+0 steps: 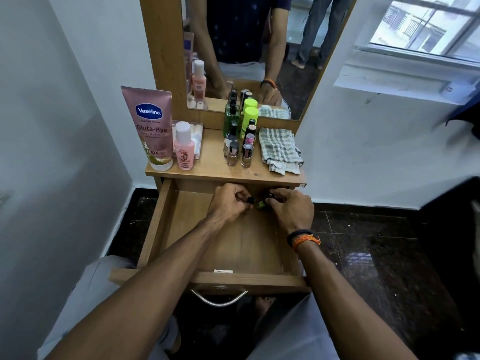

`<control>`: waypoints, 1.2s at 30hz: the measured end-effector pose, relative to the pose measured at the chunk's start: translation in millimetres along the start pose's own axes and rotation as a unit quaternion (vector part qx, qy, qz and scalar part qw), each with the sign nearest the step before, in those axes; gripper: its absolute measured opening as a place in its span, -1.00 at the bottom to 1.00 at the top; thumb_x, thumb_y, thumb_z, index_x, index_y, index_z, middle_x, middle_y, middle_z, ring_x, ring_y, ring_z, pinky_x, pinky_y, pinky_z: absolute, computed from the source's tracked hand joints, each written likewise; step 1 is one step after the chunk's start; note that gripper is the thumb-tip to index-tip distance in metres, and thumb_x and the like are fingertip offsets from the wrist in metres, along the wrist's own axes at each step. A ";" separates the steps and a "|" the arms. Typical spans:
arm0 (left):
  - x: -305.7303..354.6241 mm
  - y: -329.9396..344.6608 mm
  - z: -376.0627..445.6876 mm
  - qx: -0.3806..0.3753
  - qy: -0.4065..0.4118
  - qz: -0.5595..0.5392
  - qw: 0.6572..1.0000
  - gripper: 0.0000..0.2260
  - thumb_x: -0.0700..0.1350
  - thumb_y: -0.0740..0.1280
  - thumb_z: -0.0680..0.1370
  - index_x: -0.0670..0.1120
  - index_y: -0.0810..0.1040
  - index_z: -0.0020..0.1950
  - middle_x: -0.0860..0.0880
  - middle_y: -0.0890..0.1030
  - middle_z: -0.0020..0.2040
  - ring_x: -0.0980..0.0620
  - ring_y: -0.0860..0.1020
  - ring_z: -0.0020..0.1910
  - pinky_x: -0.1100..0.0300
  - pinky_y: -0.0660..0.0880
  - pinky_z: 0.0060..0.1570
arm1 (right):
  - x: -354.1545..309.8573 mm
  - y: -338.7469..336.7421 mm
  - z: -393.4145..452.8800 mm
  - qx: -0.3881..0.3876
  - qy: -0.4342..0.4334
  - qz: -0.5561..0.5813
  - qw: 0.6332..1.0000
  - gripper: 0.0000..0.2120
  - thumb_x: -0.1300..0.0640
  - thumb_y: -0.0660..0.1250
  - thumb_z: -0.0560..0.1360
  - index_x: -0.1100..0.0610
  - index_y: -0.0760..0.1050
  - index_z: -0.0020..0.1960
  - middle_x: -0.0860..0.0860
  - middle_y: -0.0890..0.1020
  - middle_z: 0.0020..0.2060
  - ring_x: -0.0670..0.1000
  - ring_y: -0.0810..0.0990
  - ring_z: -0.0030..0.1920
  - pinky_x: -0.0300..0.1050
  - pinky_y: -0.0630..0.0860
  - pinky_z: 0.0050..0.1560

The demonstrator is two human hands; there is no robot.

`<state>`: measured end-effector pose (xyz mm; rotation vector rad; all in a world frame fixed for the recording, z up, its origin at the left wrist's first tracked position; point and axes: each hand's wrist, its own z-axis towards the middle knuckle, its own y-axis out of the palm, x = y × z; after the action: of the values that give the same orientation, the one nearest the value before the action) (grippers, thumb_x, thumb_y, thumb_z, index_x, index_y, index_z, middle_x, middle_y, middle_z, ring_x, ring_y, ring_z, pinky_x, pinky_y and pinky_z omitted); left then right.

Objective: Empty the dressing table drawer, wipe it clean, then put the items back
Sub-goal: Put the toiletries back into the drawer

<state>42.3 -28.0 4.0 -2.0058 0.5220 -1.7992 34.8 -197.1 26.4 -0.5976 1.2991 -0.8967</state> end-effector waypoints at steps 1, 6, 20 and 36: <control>-1.4 3.0 1.9 -0.001 -0.003 -0.003 1.000 -0.85 -0.19 0.58 0.37 -0.01 0.71 -0.13 0.08 0.71 -0.23 0.14 0.65 -0.18 0.27 0.58 -0.16 | 0.8 0.9 0.8 0.001 0.004 -0.003 1.000 -0.70 -0.02 0.49 0.48 0.02 0.67 0.18 -0.01 0.74 0.03 0.00 0.68 0.02 0.03 0.63 0.13; -6.3 15.4 12.7 0.024 -0.030 -0.049 0.998 -0.84 -0.18 0.59 0.35 -0.03 0.70 -0.12 0.07 0.72 -0.20 0.13 0.66 -0.16 0.28 0.54 -0.13 | 3.4 5.8 3.7 0.029 0.026 -0.010 0.999 -0.69 -0.04 0.48 0.47 0.01 0.68 0.18 0.01 0.75 -0.01 0.05 0.69 -0.01 0.07 0.64 0.09; -3.4 36.4 23.3 0.060 -0.061 -0.144 0.986 -0.80 -0.30 0.57 0.38 -0.11 0.62 -0.12 -0.04 0.68 -0.15 0.08 0.60 -0.17 0.22 0.57 -0.03 | 6.3 11.5 5.3 0.056 0.024 0.019 0.998 -0.75 -0.02 0.47 0.48 0.00 0.69 0.14 0.02 0.75 -0.07 0.07 0.69 -0.06 0.03 0.64 0.04; 0.0 40.4 21.6 0.086 -0.065 -0.094 0.990 -0.85 -0.21 0.55 0.42 -0.10 0.72 -0.04 0.00 0.73 -0.10 0.06 0.66 -0.03 0.23 0.55 0.04 | 9.4 11.1 11.2 0.046 0.017 0.006 0.999 -0.79 -0.03 0.47 0.48 -0.03 0.71 0.10 0.03 0.75 -0.15 0.08 0.67 -0.14 0.00 0.63 -0.02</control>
<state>63.3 -61.5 -19.1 -2.0907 0.1379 -1.7366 48.5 -200.0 14.4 -0.5047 1.2836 -0.9550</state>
